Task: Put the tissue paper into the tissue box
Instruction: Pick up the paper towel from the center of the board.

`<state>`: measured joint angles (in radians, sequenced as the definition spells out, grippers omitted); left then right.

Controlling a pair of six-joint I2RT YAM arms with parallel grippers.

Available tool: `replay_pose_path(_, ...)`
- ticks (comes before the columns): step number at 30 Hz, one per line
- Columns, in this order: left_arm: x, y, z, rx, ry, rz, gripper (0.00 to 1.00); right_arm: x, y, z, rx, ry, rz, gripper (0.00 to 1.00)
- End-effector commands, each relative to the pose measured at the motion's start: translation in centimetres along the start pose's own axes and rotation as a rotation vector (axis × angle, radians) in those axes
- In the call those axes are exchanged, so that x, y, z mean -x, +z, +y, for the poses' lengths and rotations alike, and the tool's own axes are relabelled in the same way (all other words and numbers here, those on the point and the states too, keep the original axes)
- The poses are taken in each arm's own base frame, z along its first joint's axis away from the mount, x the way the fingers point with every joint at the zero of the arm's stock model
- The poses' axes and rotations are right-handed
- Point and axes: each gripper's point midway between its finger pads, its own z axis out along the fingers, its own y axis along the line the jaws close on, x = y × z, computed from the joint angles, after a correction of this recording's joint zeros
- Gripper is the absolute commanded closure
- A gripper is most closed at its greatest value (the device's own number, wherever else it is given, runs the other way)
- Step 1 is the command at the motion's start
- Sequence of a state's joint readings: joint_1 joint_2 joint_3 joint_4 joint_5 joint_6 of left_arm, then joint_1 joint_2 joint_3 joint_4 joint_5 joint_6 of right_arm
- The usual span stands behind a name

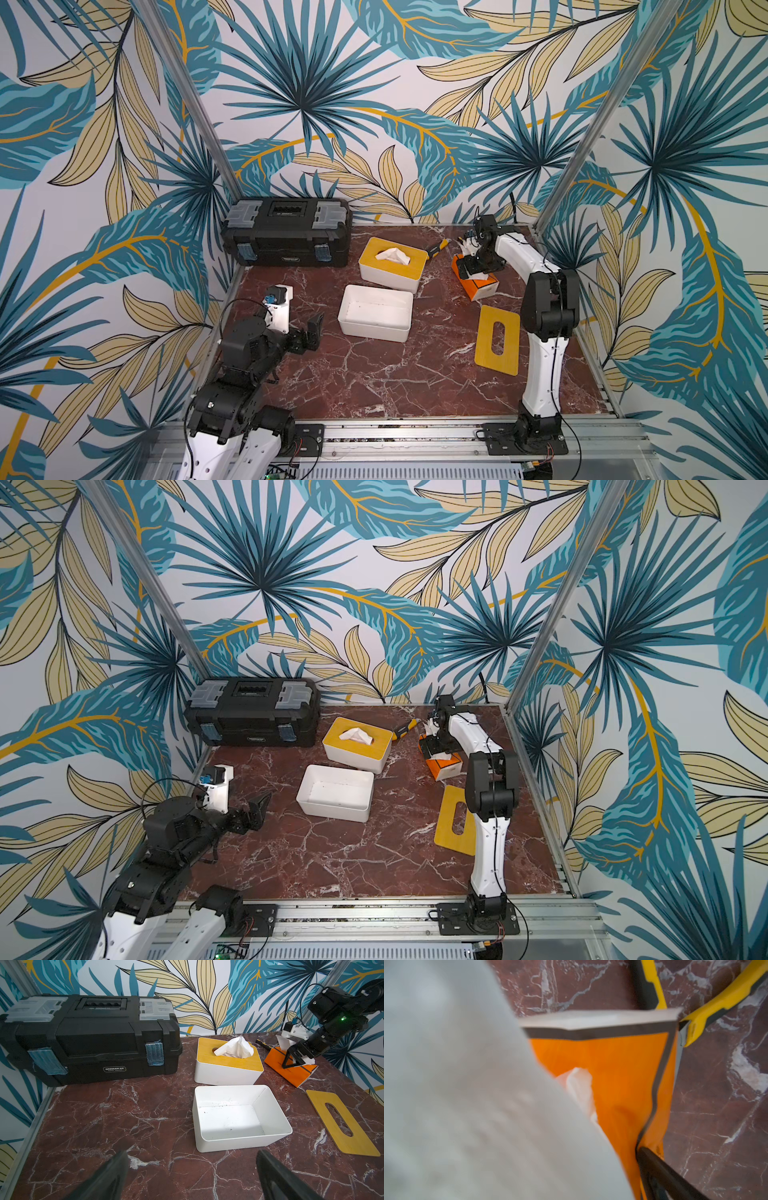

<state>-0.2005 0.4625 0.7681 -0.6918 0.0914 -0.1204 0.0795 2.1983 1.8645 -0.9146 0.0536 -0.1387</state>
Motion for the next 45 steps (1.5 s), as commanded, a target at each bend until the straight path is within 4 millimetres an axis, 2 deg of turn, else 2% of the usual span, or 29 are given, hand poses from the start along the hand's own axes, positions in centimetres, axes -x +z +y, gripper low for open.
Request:
replay_pose_path(1, -0.1, 0.5, 0.1, -0.001, -0.006, -0.002, 0.00, -1.0, 1.9, -0.1, -0.024, -0.017, 0.057, 0.00)
replay_pose_path(5, -0.1, 0.5, 0.1, 0.000, -0.007, -0.001, 0.00, -0.9, 2.1, -0.5, -0.046, -0.018, 0.058, 0.00)
replay_pose_path(8, -0.2, 0.5, 0.1, 0.000, -0.006, 0.001, 0.00, -0.7, 1.5, -0.3, -0.050, -0.029, 0.053, 0.00)
replay_pose_path(18, -0.2, 0.6, 0.1, -0.002, -0.006, 0.003, 0.00, 1.4, -4.6, -1.3, -0.117, -0.028, -0.063, 0.00)
replay_pose_path(21, -0.2, 0.6, 0.1, -0.001, -0.008, 0.004, 0.00, 1.6, -5.5, -1.5, -0.125, -0.030, -0.083, 0.00)
replay_pose_path(28, -0.2, 0.6, 0.1, -0.004, -0.007, 0.005, 0.00, 0.9, -3.5, -2.2, -0.175, -0.057, -0.023, 0.00)
replay_pose_path(36, -0.2, 0.7, 0.1, -0.006, -0.007, 0.007, 0.00, -0.1, -0.3, -0.6, -0.083, -0.055, 0.039, 0.00)
replay_pose_path(45, -0.2, 0.6, 0.0, -0.008, -0.006, 0.005, 0.00, 0.3, -2.4, 2.0, 0.073, -0.046, -0.018, 0.00)
